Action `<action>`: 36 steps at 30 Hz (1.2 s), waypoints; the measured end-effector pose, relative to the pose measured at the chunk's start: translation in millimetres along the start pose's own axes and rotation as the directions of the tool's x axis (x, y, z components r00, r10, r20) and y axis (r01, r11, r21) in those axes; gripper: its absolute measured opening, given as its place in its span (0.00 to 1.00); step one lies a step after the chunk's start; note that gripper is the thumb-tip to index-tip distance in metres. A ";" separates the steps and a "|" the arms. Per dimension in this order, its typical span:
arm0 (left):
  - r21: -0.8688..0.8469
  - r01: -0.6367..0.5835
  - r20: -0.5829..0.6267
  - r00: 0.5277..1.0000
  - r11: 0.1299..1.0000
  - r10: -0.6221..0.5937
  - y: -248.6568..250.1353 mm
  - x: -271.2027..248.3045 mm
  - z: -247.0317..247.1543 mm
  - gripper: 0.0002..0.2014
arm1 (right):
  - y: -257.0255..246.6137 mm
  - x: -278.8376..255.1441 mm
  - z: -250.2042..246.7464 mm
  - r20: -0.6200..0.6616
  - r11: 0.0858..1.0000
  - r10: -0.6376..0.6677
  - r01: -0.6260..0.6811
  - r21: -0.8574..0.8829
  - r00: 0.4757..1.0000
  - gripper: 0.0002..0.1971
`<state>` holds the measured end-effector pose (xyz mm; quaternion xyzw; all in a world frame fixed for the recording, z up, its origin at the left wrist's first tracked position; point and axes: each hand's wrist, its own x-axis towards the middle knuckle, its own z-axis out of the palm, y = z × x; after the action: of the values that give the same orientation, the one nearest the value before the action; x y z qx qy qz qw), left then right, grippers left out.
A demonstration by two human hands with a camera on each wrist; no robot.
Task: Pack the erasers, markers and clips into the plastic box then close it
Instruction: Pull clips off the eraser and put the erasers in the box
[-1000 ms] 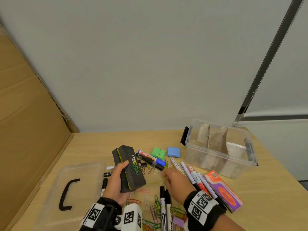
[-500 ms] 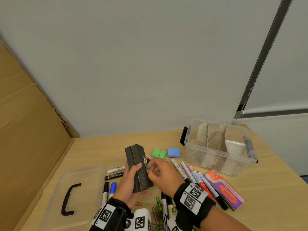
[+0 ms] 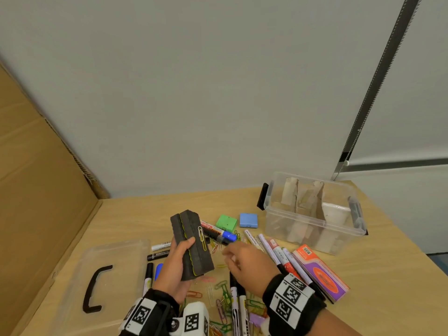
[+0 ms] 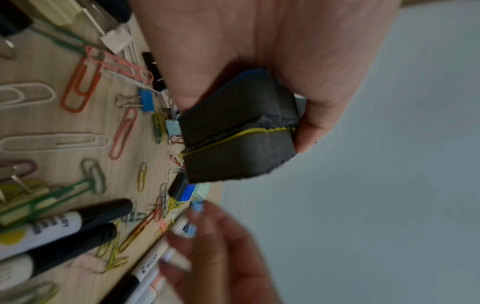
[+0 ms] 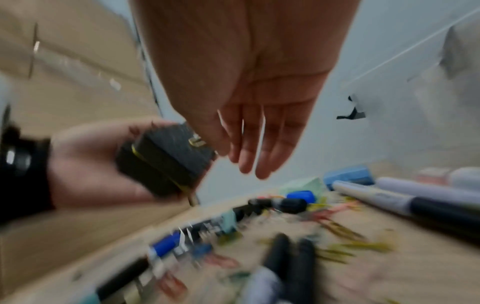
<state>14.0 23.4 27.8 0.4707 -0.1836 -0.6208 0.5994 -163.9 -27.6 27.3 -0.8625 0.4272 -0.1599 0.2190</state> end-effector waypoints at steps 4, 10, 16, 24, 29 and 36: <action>0.069 0.007 0.033 0.999 0.998 -0.009 -6.6 -3.5 13.1 0.19 | -23.2 16.6 -5.5 -0.109 0.945 0.049 -0.010 0.327 0.993 0.12; 0.117 -0.020 0.108 0.994 0.993 0.008 -3.4 -10.1 14.6 0.24 | -22.8 29.4 -0.9 0.075 0.726 0.210 -0.207 0.656 0.975 0.05; 0.094 0.010 0.122 0.992 0.995 -0.022 -6.0 -11.7 18.0 0.25 | -16.7 29.1 -3.4 0.172 0.626 0.228 -0.280 0.728 0.958 0.08; 0.041 -0.009 0.117 0.993 0.999 0.004 -3.3 -11.4 23.8 0.25 | -10.0 8.8 -2.2 -0.043 0.808 0.110 -0.064 0.586 0.993 0.09; -0.002 -0.019 0.034 0.999 1.000 0.019 1.6 -11.0 13.1 0.22 | 2.3 -4.8 6.6 -0.123 0.960 -0.006 0.040 0.278 0.992 0.09; -0.118 0.083 -0.025 0.996 0.990 -0.086 3.6 -13.5 -7.9 0.20 | 14.3 -20.1 -0.6 0.152 0.990 0.036 -0.014 -0.143 0.988 0.18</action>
<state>20.3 37.7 31.7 0.4516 -0.1178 -0.6480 0.6018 -185.5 -19.2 18.6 -0.8801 0.4301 -0.0592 0.1920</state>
